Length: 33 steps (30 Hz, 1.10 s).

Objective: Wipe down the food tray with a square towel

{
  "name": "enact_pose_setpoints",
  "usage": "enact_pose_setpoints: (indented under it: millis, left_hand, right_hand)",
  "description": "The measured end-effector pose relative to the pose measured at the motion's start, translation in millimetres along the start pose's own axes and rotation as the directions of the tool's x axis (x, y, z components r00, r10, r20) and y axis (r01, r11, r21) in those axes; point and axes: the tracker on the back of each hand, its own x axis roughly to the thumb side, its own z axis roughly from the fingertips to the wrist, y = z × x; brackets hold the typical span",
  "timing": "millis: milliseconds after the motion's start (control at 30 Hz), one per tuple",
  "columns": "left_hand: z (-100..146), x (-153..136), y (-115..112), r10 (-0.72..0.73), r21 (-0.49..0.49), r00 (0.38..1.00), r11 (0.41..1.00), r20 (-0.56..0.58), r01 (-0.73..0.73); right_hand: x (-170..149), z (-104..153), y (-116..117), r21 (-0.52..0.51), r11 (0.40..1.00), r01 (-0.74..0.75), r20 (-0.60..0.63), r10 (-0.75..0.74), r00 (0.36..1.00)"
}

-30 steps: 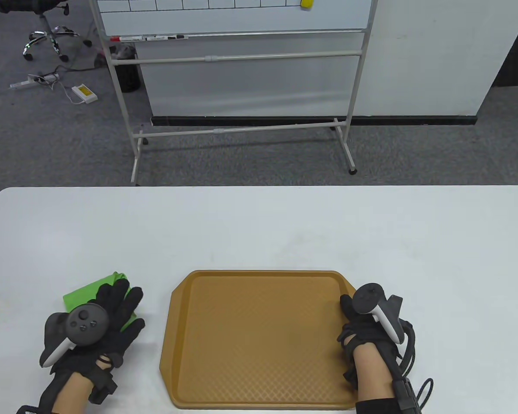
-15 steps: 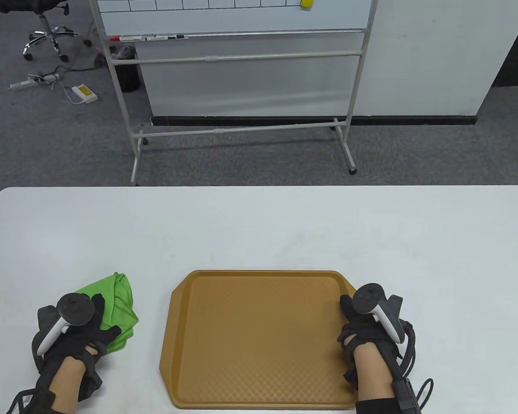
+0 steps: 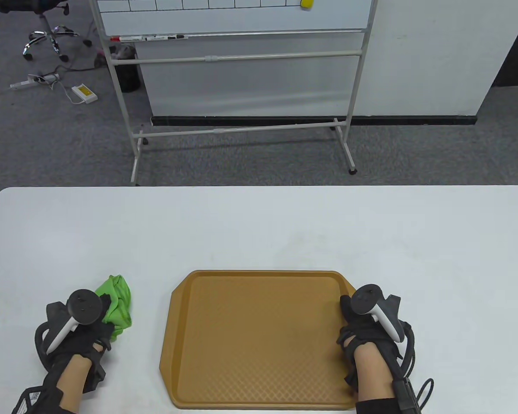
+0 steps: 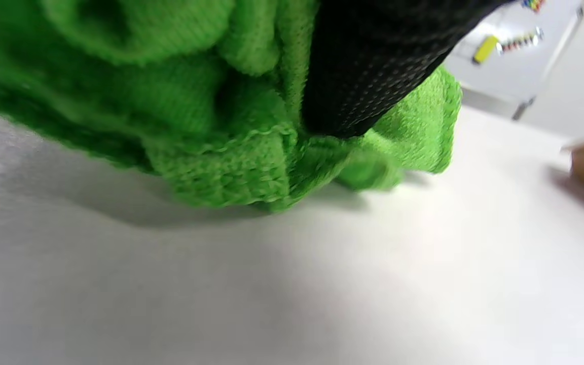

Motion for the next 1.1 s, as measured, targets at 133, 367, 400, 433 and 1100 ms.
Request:
enact_pose_setpoints:
  millis: [133,367,400,433,1100]
  left_hand:
    - [16,12,16,0.149,0.063,0.987,0.986,0.064,-0.153]
    - [32,110,16,0.053,0.029,0.958,0.998,0.282,-0.064]
    - [31,120,14,0.051,0.007,0.955,0.998,0.291,-0.055]
    - [29,136,10,0.04,-0.025,0.953,0.999,0.299,-0.034]
    - [-25,255,-63,-0.339,-0.215,0.919,0.9,0.201,0.379]
  right_hand:
    - [0,0,1,0.001,1.0,0.011,-0.004,-0.011,1.0]
    - [-1,1,1,0.021,1.0,0.022,0.002,-0.022,1.0]
    - [-2,1,1,0.023,0.999,0.023,0.003,-0.023,1.0]
    - [-2,1,1,0.027,0.999,0.024,0.003,-0.024,1.0]
    - [-2,1,-1,0.013,1.0,0.029,0.001,-0.029,1.0]
